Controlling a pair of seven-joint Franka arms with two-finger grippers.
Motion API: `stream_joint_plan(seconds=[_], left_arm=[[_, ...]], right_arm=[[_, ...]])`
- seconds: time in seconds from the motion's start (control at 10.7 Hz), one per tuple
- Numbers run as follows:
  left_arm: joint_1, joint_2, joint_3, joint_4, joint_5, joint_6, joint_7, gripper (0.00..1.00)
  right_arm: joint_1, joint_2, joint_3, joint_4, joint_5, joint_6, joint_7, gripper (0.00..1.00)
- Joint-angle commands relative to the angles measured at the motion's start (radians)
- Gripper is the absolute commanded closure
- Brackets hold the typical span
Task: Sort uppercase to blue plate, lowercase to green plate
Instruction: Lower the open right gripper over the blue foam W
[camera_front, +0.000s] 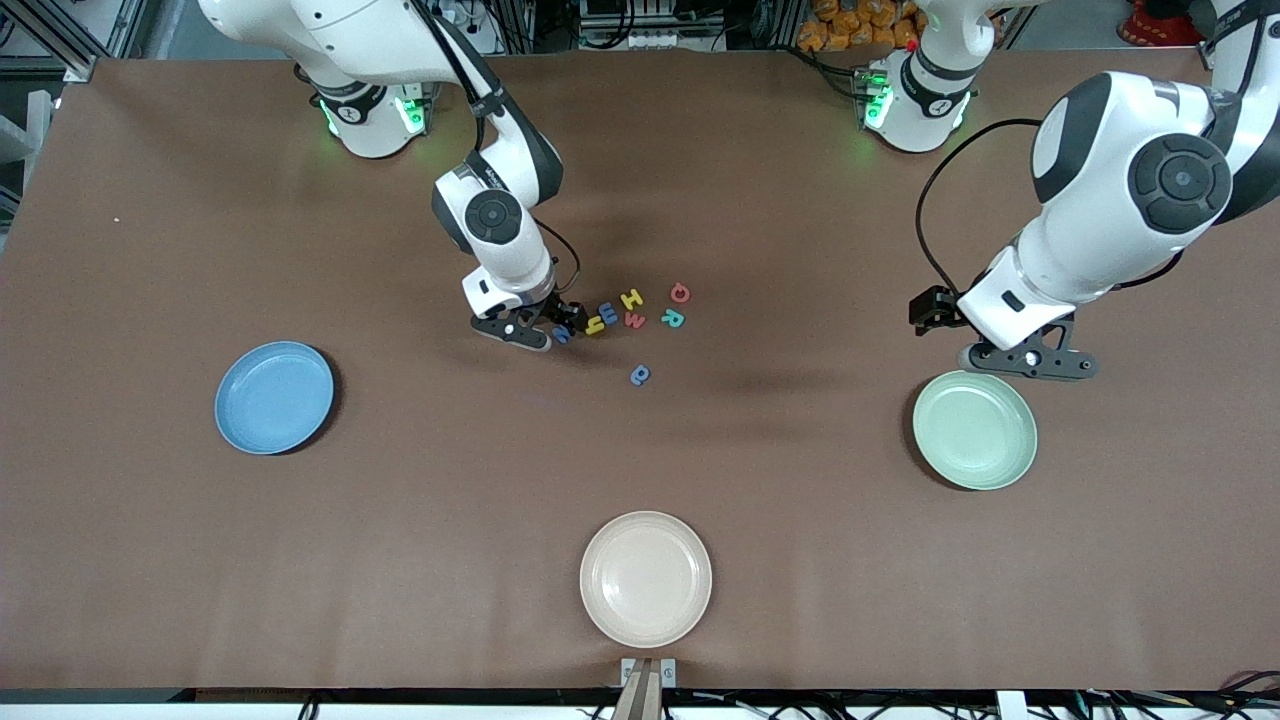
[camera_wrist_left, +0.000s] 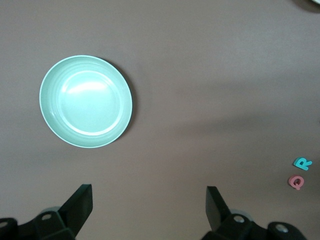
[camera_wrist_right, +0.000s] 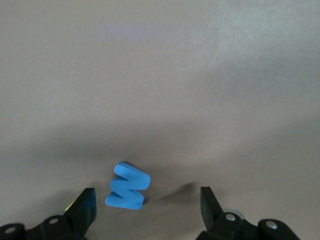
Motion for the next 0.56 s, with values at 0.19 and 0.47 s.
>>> stream_joint_plan(seconds=[0.19, 0.47], left_arm=[[-0.007, 0.047, -0.002, 0.004, 0.018, 0.063, -0.013, 0.00], [-0.024, 0.050, -0.002, 0.009, 0.018, 0.065, -0.013, 0.00]], right_arm=[[0.039, 0.032, -0.005, 0.006, 0.010, 0.026, 0.020, 0.10], [0.039, 0.036, -0.005, 0.006, 0.003, 0.026, 0.009, 0.17]])
